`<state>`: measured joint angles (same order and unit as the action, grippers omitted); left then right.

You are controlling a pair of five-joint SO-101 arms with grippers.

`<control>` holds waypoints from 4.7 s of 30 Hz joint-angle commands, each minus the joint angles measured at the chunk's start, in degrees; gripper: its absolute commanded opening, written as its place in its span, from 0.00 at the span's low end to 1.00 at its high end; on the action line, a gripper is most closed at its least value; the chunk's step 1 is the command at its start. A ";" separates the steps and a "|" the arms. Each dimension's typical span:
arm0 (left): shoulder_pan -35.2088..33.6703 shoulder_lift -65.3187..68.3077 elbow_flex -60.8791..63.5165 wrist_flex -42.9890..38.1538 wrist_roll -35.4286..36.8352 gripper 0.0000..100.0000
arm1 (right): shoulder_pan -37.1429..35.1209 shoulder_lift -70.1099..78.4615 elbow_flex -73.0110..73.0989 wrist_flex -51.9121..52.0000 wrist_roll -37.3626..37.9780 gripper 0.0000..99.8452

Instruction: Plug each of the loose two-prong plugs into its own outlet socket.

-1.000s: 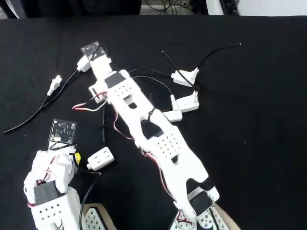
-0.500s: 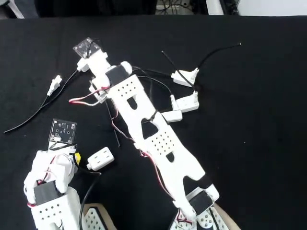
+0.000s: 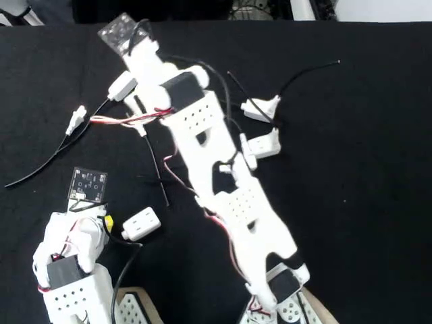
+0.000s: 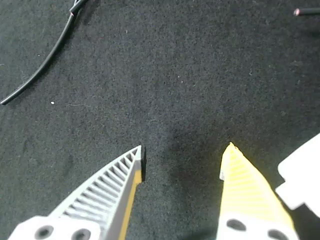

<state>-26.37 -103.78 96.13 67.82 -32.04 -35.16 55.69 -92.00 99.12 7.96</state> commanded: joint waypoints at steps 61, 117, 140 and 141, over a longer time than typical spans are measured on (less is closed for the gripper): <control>0.13 -0.53 0.66 -1.23 -0.18 0.25 | -3.43 5.67 -3.82 -2.02 -2.37 0.01; -0.04 -0.53 0.66 -1.32 -0.18 0.25 | 1.93 -66.86 125.23 -28.75 66.46 0.16; -0.40 -0.53 0.66 -1.23 -0.18 0.25 | -1.32 -86.29 140.62 -37.36 -43.43 0.38; -0.40 -0.53 0.66 -1.23 -0.18 0.25 | -1.41 -86.29 140.09 -37.54 -44.22 0.38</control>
<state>-26.37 -103.78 96.13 67.82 -32.04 -35.34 -28.79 48.57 63.34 -33.10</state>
